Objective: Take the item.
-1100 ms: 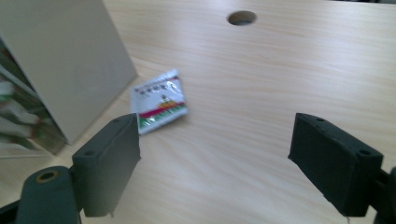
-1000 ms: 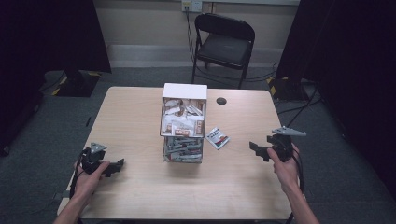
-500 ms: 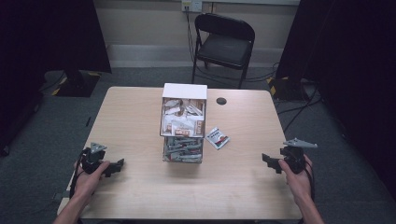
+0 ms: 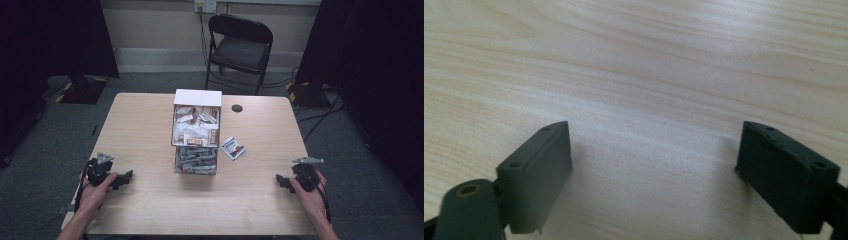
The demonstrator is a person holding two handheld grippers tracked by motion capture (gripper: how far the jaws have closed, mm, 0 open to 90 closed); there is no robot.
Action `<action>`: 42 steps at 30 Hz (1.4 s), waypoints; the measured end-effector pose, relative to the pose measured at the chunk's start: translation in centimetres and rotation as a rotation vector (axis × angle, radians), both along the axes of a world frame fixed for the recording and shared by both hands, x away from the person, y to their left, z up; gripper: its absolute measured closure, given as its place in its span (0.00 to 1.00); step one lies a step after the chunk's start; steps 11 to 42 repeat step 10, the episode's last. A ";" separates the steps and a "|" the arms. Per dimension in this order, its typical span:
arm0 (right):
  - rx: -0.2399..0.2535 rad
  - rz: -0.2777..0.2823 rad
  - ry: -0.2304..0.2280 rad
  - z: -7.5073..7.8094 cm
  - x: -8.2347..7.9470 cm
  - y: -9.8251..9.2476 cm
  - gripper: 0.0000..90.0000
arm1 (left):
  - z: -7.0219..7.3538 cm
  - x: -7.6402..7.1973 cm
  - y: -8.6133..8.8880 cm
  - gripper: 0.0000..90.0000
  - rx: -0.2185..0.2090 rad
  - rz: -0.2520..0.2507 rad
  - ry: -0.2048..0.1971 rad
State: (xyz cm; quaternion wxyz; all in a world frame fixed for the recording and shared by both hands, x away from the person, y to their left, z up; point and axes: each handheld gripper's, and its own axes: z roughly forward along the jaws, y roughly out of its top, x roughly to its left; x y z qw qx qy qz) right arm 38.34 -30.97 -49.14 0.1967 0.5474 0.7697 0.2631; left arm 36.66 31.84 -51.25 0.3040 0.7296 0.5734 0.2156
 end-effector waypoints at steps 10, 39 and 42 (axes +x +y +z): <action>0.033 -0.032 -0.091 -1.1 -0.2 0.2 0.06 | 0.0 0.0 0.0 0.00 0.000 -0.001 0.000; 0.033 -0.032 -0.091 -1.1 -0.2 0.2 0.06 | 0.0 0.0 0.0 0.00 0.000 -0.001 0.000; 0.033 -0.032 -0.091 -1.1 -0.2 0.2 0.06 | 0.0 0.0 0.0 0.00 0.000 -0.001 0.000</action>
